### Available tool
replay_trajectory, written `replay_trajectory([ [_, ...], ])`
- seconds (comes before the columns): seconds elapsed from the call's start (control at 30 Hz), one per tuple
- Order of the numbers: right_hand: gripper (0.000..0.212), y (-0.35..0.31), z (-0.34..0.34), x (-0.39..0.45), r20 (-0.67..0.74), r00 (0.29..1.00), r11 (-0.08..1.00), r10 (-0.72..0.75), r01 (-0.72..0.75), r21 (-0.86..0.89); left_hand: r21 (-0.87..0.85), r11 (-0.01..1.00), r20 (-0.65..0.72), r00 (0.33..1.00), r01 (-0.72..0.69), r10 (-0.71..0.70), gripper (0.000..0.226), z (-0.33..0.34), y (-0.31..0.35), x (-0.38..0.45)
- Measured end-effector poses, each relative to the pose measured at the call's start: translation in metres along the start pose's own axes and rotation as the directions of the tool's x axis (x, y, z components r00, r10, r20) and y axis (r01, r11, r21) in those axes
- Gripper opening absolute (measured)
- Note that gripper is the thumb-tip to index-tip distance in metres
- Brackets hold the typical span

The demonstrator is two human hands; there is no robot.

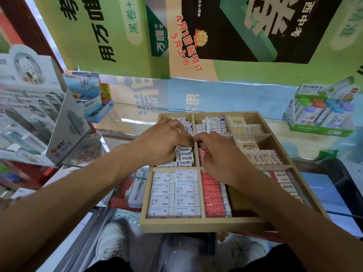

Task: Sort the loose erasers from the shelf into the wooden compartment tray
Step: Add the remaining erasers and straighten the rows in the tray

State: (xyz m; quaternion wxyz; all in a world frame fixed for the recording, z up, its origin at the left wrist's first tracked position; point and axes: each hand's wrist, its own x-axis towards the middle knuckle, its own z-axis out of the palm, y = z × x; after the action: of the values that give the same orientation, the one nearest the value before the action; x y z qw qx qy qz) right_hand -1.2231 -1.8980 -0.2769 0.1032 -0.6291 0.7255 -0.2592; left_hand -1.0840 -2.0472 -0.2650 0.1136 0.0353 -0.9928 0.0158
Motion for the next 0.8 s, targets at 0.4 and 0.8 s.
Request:
replay_trajectory([
  [0.4,0.046,0.004,-0.002,0.0,0.025,0.999,0.999,0.019,-0.02,0.036,0.144,0.984,0.018,0.994,-0.106,0.104,0.06,-0.003,-0.007,0.001],
  [0.8,0.043,0.004,-0.003,0.003,0.024,0.999,0.997,0.028,-0.03,0.073,-0.084,0.995,-0.002,0.998,-0.059,0.059,0.062,0.002,0.001,-0.006],
])
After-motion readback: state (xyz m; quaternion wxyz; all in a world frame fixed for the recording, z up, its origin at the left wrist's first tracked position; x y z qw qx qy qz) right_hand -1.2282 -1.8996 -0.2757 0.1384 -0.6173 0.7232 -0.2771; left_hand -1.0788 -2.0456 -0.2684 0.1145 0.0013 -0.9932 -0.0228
